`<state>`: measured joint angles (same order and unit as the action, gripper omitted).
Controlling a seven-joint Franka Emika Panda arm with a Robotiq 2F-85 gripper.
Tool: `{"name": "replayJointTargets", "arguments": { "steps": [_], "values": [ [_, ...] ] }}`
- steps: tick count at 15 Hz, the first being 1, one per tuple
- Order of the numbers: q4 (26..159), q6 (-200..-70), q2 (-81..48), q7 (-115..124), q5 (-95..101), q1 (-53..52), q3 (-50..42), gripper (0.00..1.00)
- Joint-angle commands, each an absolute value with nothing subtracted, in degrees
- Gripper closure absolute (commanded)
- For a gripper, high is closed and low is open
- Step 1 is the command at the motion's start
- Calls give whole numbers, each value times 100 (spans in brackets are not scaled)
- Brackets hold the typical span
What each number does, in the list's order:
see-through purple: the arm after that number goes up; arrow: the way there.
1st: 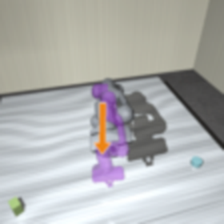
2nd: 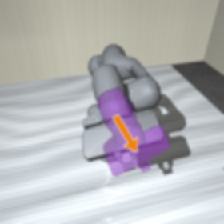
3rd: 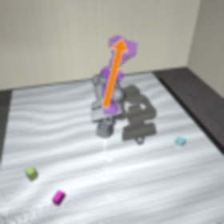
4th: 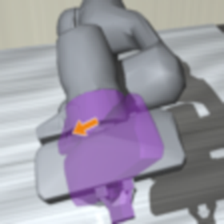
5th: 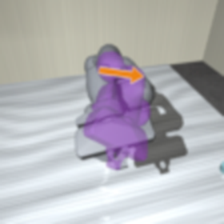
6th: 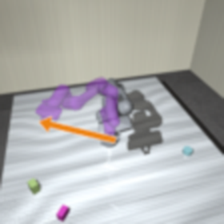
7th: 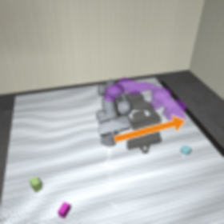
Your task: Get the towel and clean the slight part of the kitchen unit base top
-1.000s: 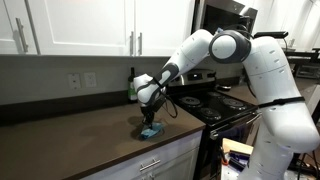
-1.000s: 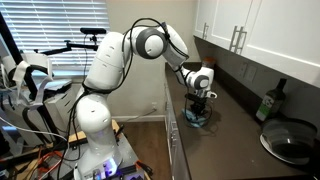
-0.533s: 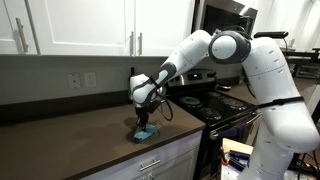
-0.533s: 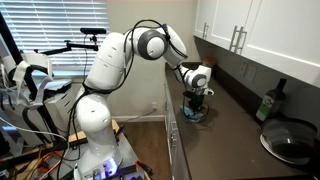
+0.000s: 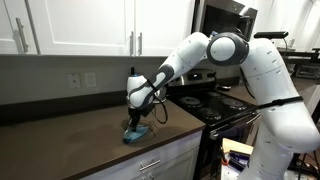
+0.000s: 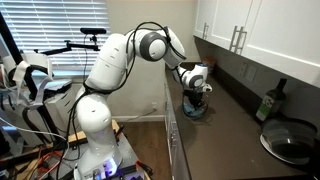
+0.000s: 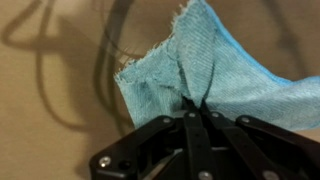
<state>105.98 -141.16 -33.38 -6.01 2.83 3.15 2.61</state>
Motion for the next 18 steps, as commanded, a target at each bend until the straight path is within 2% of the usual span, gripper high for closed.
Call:
{"name": "replayJointTargets", "arguments": {
  "steps": [1, 12, 18],
  "values": [
    [10231, -14876, -4153, -652, 319, 144, 225, 97],
    [9270, -15757, -4824, -428, 451, -123, -120, 97],
    [8879, -16154, -5105, 433, 754, -613, -1036, 97]
  ]
}}
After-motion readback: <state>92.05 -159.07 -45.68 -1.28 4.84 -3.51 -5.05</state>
